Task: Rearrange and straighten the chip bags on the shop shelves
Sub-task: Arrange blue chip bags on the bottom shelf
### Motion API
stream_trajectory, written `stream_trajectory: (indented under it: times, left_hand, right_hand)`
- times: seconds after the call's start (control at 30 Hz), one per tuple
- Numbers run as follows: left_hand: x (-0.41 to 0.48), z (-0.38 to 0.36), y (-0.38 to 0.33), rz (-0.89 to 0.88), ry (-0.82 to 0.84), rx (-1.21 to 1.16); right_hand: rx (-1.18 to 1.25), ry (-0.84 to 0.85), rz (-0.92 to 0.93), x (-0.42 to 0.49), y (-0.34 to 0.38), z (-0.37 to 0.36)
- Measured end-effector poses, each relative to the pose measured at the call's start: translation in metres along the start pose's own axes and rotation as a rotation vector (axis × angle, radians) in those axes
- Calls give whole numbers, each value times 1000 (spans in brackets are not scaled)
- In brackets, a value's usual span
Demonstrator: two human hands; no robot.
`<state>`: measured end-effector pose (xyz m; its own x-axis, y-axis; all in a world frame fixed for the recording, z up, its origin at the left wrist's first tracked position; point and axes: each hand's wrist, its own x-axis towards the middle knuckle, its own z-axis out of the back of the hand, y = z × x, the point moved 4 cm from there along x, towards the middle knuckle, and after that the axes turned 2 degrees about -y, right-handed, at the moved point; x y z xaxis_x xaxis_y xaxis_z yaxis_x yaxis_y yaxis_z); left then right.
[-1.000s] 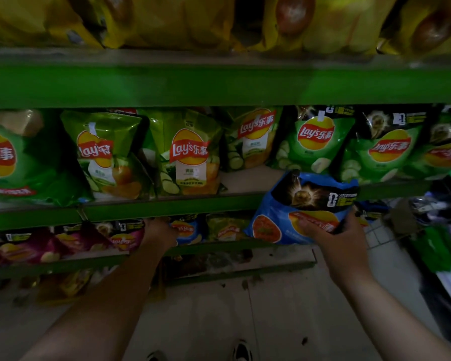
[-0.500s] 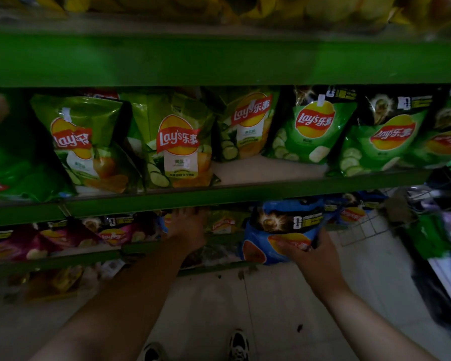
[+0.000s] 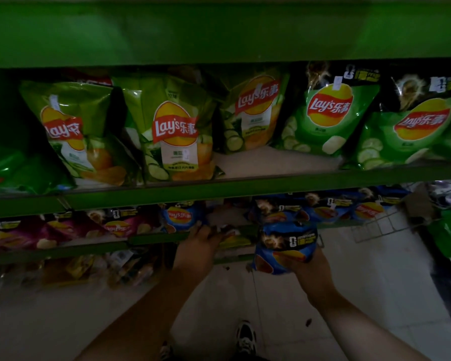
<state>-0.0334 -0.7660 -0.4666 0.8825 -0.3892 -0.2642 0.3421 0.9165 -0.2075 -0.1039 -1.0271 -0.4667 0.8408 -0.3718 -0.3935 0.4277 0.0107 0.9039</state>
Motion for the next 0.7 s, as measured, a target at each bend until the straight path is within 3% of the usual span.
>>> stream_trajectory:
  times: [0.23, 0.47, 0.7]
  left_hand:
    - [-53, 5, 58, 227, -11, -126]
    - [-71, 36, 81, 287, -101, -101]
    - [-69, 56, 82, 226, -141, -123]
  right_hand:
    - [-109, 44, -91, 24, -9, -73]
    - [-226, 45, -96, 61, 12, -150]
    - [-260, 10, -122, 85, 16, -168]
